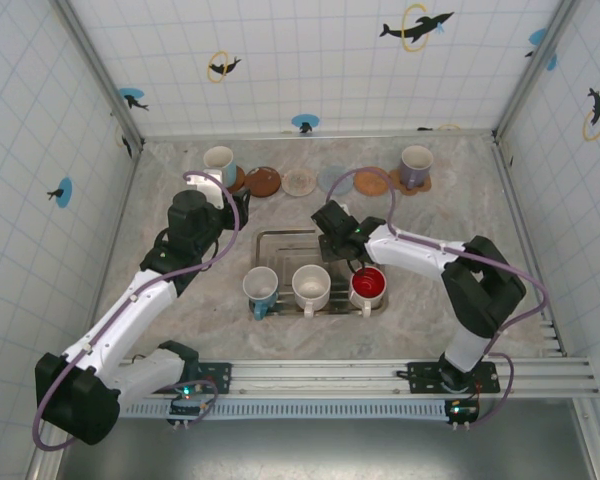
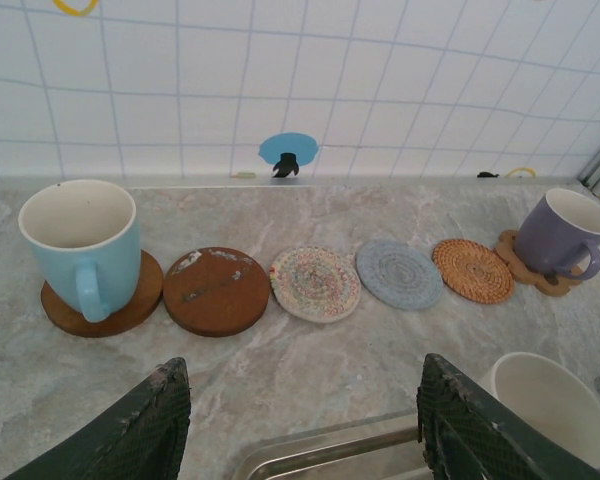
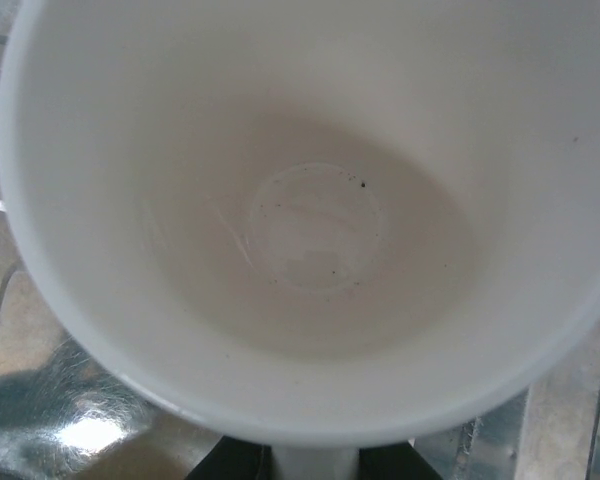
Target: Place the cup by the coaster
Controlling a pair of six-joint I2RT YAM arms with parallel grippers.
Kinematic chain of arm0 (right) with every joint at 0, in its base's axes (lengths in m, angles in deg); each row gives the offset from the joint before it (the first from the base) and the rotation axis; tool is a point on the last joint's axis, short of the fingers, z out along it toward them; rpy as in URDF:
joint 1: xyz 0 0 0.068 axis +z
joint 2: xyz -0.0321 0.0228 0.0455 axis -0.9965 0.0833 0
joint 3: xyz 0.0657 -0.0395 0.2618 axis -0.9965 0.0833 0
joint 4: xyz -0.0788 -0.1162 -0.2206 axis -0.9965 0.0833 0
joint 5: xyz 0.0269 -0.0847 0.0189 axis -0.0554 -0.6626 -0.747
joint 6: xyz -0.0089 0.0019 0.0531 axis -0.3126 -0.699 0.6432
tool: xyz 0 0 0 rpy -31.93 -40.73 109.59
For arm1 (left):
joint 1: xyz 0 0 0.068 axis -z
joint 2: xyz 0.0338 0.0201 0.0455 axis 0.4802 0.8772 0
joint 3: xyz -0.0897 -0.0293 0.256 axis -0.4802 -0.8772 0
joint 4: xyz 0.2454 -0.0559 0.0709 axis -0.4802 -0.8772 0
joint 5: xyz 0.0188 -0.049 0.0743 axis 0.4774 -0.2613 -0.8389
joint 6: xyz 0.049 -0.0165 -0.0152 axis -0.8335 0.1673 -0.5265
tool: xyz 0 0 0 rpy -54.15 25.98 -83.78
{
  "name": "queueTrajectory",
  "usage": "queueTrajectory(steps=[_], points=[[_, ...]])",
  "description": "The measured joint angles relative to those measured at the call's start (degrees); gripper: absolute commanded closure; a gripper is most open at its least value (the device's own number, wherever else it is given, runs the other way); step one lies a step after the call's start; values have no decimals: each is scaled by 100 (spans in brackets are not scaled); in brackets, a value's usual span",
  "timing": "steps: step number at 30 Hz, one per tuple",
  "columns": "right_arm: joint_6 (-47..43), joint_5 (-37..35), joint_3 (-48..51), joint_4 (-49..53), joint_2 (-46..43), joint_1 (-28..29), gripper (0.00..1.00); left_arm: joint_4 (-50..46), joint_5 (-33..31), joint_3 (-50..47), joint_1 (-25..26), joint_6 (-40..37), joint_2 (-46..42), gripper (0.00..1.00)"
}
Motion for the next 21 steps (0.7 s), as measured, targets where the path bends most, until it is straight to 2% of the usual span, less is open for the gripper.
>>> queueTrajectory(steps=[11, 21], points=[[-177, -72, -2, 31, -175, -229, 100, -2, -2, 0, 0, 0, 74, 40], [-426, -79, -149, 107, -282, -686, 100, 0, -4, 0, 0, 0, 140, 40]])
